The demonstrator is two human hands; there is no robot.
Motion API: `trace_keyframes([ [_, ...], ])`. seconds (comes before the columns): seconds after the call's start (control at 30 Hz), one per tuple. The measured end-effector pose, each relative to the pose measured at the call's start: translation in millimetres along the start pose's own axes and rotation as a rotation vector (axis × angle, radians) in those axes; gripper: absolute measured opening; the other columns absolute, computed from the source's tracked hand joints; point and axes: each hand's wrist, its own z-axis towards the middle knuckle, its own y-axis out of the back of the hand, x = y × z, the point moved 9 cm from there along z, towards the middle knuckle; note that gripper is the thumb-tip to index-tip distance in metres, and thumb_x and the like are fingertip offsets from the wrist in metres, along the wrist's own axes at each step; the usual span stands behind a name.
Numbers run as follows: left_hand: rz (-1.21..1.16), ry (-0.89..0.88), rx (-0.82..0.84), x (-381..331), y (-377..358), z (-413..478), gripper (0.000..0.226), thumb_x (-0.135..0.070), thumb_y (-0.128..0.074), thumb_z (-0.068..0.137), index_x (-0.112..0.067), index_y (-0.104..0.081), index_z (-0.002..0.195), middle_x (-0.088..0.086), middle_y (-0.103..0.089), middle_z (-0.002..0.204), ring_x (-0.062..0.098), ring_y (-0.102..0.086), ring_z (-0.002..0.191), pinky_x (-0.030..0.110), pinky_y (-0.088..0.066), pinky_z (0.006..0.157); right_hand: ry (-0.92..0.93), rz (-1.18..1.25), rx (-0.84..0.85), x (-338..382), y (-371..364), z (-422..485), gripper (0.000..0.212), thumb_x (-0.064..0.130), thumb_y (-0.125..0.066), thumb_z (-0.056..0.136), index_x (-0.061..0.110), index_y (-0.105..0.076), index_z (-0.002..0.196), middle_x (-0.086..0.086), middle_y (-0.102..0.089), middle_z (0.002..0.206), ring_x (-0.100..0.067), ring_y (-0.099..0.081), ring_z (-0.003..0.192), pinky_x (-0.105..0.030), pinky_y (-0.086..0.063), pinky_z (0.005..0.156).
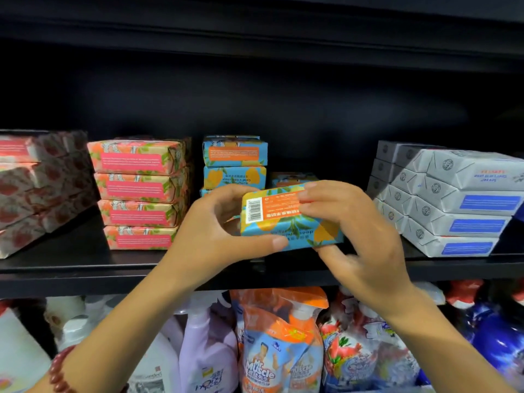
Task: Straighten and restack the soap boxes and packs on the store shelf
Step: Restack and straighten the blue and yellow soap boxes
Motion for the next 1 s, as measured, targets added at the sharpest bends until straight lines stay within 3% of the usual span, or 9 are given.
trace_keyframes([
  [0.1, 0.137, -0.156, -0.078, -10.5, 6.2, -0.8, 0.064, -0.035, -0.085, 0.050, -0.024, -0.058, 0.108, -0.006, -0.066, 0.106, 0.011, -0.064, 0.101, 0.020, -0.051, 0.082, -0.146, 0.018, 0.088, -18.1, -6.5, -4.2, 0.068, 0.012, -0.076, 0.072, 0.008, -0.042, 0.131, -0.006, -0.040, 0.138, -0.016, -0.037, 0.132, -0.027, -0.034, 0.107],
  [0.2, 0.319, -0.348, -0.099, -30.3, 2.7, -9.3, 0.064, -0.036, -0.082, 0.060, -0.021, -0.054, 0.115, -0.008, -0.061, 0.112, 0.012, -0.060, 0.109, 0.023, -0.049, 0.089, -0.487, 0.300, 0.176, -46.2, -13.1, -15.0, 0.104, 0.043, -0.080, 0.063, 0.032, -0.017, 0.145, 0.009, -0.033, 0.146, -0.003, -0.031, 0.135, -0.018, -0.032, 0.106],
  [0.33, 0.595, -0.395, -0.003, -26.5, -9.6, 4.1, 0.062, -0.047, -0.071, 0.076, -0.006, -0.055, 0.119, 0.005, -0.057, 0.125, 0.019, -0.053, 0.120, 0.033, -0.043, 0.099, -0.748, 0.688, 0.127, -63.7, -22.6, -21.2, 0.076, 0.041, -0.084, 0.061, 0.033, -0.047, 0.127, 0.015, -0.064, 0.115, -0.001, -0.059, 0.109, -0.012, -0.048, 0.082],
  [0.4, 0.690, -0.220, 0.070, -7.9, -10.8, 16.1, 0.081, -0.064, -0.065, 0.074, -0.003, -0.053, 0.126, 0.013, -0.051, 0.134, 0.024, -0.045, 0.129, 0.038, -0.035, 0.107, -0.732, 0.678, 0.136, -61.4, -25.5, -16.5, 0.061, 0.033, -0.080, 0.059, 0.024, -0.059, 0.115, 0.011, -0.069, 0.103, -0.006, -0.066, 0.096, -0.016, -0.051, 0.074],
  [0.47, 0.636, -0.366, 0.010, -18.3, -8.6, 5.0, 0.061, -0.038, -0.076, 0.076, -0.013, -0.051, 0.126, 0.005, -0.049, 0.136, 0.019, -0.043, 0.130, 0.039, -0.035, 0.107, -0.698, 0.622, 0.080, -58.6, -22.3, -12.2, 0.048, 0.029, -0.078, 0.058, 0.019, -0.063, 0.103, 0.011, -0.068, 0.097, -0.006, -0.067, 0.090, -0.016, -0.052, 0.069],
  [0.53, 0.559, -0.418, -0.025, -23.9, -4.9, -8.7, 0.065, -0.033, -0.078, 0.071, -0.021, -0.047, 0.127, -0.003, -0.047, 0.136, 0.015, -0.042, 0.131, 0.039, -0.039, 0.105, -0.643, 0.530, 0.012, -53.7, -16.0, -10.7, 0.043, 0.027, -0.081, 0.061, 0.021, -0.061, 0.099, 0.012, -0.067, 0.096, -0.005, -0.065, 0.092, -0.016, -0.052, 0.070],
  [0.67, 0.212, -0.122, -0.071, -7.9, 9.8, -6.5, 0.073, -0.045, -0.076, 0.062, -0.028, -0.049, 0.128, -0.010, -0.059, 0.125, 0.009, -0.055, 0.119, 0.031, -0.050, 0.093, -0.383, 0.274, -0.097, -33.4, -5.4, -5.6, 0.036, 0.013, -0.077, 0.070, 0.021, -0.057, 0.098, 0.011, -0.062, 0.101, -0.007, -0.060, 0.102, -0.015, -0.047, 0.081],
  [0.8, 0.101, 0.056, -0.071, 6.2, 15.2, -2.9, 0.077, -0.045, -0.080, 0.048, -0.028, -0.057, 0.119, -0.010, -0.067, 0.113, 0.004, -0.063, 0.105, 0.018, -0.052, 0.079, -0.085, 0.159, -0.114, -10.2, -12.6, -9.2, 0.035, -0.005, -0.070, 0.074, 0.009, -0.050, 0.098, -0.007, -0.058, 0.106, -0.018, -0.056, 0.107, -0.021, -0.042, 0.096],
  [1.0, 0.051, -0.004, -0.159, 3.5, 27.5, -5.6, 0.069, -0.034, -0.086, 0.042, -0.018, -0.061, 0.104, -0.004, -0.070, 0.102, 0.012, -0.067, 0.097, 0.021, -0.053, 0.074, -0.110, 0.112, -0.050, -15.6, -23.2, -11.9, 0.035, 0.004, -0.071, 0.077, 0.007, -0.052, 0.106, -0.006, -0.054, 0.115, -0.016, -0.052, 0.114, -0.022, -0.043, 0.096],
])
